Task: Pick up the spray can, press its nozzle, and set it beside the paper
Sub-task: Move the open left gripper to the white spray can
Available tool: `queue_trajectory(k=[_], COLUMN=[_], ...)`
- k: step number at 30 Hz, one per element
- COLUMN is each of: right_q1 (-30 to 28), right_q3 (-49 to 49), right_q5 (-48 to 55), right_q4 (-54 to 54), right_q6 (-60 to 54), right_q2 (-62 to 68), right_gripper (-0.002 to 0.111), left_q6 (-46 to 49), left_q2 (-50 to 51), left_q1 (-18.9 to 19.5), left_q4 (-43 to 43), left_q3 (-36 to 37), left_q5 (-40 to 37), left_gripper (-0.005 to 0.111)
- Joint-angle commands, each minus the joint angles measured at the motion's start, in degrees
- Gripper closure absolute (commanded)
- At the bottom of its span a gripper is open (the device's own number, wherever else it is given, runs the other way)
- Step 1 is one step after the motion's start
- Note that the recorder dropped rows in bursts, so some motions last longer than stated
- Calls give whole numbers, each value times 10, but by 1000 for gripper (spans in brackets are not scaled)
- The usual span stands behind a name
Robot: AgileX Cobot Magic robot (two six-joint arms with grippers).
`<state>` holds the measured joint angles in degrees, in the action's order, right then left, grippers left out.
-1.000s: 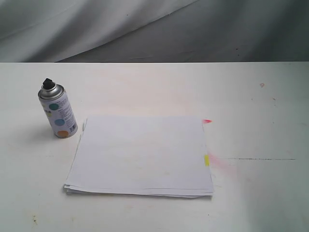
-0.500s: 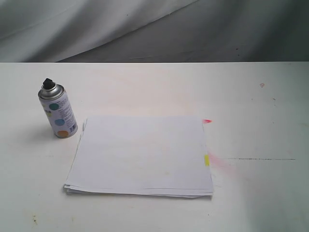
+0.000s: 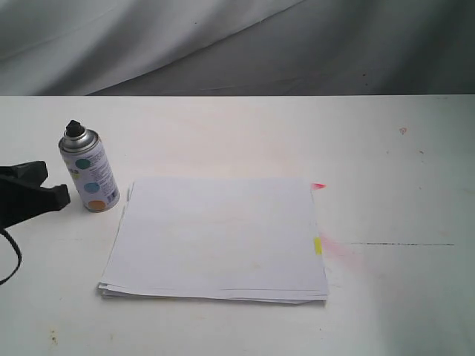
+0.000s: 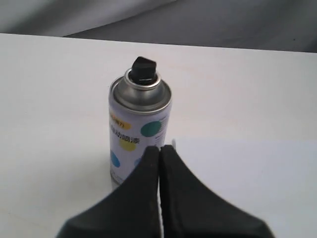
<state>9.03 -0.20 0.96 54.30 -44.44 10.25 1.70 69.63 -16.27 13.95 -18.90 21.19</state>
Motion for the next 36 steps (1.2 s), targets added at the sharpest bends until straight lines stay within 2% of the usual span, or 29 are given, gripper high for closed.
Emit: queue_trajectory(k=[1, 4, 9, 16, 18, 20, 25, 27, 29, 36], right_q1=[-4, -4, -4, -4, -4, -4, -4, -4, -4, -4], right_q3=[2, 2, 2, 2, 2, 2, 2, 2, 2, 2], right_q5=[-2, -2, -2, -2, -2, -2, -2, -2, -2, -2], right_q4=[3, 3, 3, 3, 3, 3, 3, 3, 3, 3], right_q6=[-1, -1, -1, -1, -1, -1, -1, -1, -1, -1], right_q2=[0, 0, 0, 0, 0, 0, 0, 0, 0, 0], right_gripper=[108, 108, 108, 108, 108, 108, 108, 108, 108, 108], left_q6=[5, -3, -32, -47, -47, -47, -48, -48, -48, -72], left_q2=[70, 124, 165, 173, 173, 173, 173, 173, 173, 173], left_q1=[-4, -4, -4, -4, -4, -4, -4, -4, -4, -4], left_q4=[-15, -56, -59, -49, -58, -78, -84, -83, -83, -83], left_q3=[12, 12, 12, 12, 12, 12, 12, 12, 12, 12], left_q5=[85, 124, 164, 160, 160, 160, 160, 160, 160, 163], left_gripper=[107, 107, 107, 103, 95, 83, 33, 23, 19, 18])
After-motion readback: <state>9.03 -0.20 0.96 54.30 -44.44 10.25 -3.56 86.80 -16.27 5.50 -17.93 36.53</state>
